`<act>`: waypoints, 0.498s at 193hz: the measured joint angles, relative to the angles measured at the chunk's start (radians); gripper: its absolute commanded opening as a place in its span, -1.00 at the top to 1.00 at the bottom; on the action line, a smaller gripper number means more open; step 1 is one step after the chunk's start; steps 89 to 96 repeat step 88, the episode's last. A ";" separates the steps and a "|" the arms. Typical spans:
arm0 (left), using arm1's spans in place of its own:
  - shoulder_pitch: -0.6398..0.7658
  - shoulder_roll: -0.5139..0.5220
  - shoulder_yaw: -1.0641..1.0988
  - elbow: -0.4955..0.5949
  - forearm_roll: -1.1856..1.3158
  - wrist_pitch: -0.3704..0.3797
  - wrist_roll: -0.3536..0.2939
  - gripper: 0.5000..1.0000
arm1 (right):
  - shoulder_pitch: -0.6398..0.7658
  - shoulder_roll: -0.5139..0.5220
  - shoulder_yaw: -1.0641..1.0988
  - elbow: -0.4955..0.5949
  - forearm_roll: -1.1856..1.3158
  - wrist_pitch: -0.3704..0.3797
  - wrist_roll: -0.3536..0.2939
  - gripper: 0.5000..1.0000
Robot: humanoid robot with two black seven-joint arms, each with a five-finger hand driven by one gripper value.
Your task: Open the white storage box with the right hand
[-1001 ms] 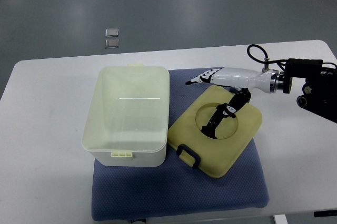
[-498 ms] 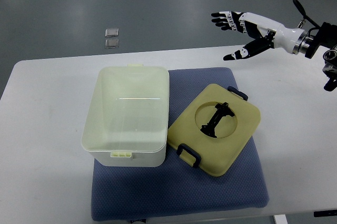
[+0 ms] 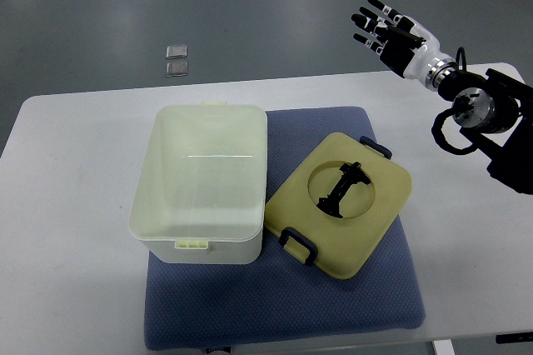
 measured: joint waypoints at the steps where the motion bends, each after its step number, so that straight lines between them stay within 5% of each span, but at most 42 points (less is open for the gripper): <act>1: 0.000 0.000 0.000 0.000 0.000 0.000 0.000 -1.00 | 0.000 0.002 0.000 -0.002 0.006 -0.001 0.000 -0.71; 96: -0.001 0.000 0.002 -0.009 0.004 -0.003 0.001 -1.00 | -0.046 0.065 0.000 -0.034 0.079 0.057 0.012 -0.71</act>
